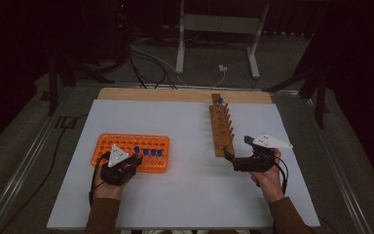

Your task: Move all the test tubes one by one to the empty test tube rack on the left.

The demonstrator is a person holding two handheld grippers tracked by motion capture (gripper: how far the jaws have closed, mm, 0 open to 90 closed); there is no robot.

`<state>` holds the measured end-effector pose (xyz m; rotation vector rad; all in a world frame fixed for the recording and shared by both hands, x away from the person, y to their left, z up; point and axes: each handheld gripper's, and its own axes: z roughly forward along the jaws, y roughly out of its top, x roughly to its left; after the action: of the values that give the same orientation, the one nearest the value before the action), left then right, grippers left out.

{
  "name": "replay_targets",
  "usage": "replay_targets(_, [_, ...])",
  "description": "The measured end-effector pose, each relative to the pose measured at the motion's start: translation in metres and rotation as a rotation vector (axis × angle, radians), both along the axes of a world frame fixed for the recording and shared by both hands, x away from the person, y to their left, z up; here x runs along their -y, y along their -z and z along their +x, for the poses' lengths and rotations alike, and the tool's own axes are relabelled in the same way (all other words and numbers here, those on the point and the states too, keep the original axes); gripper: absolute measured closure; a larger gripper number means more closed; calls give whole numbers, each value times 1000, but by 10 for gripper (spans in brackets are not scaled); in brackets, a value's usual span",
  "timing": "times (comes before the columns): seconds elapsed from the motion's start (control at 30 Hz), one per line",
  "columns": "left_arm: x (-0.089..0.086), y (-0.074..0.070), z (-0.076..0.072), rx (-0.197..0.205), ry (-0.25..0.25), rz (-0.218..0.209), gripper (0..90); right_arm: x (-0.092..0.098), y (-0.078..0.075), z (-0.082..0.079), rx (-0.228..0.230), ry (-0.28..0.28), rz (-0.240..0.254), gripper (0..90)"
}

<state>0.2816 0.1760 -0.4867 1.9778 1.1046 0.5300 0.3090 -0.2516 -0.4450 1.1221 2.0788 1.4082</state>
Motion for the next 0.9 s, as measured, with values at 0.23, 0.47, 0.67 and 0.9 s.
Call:
replay_targets(0.23, [1,1,0,-1,1,6,783,-1,1,0,-5,-1,2,0])
replay_targets(0.47, [-2,3,0,-8,6,-45,730,0,1,1,-6,1,6,0])
replay_targets(0.67, [-11,3,0,-23,-6,-92,593,1,0,1,-5,3,8,0])
replay_targets(0.9, [-25,-3,-6,18,-8,-172,476,2,0,1,-2,2,9,0])
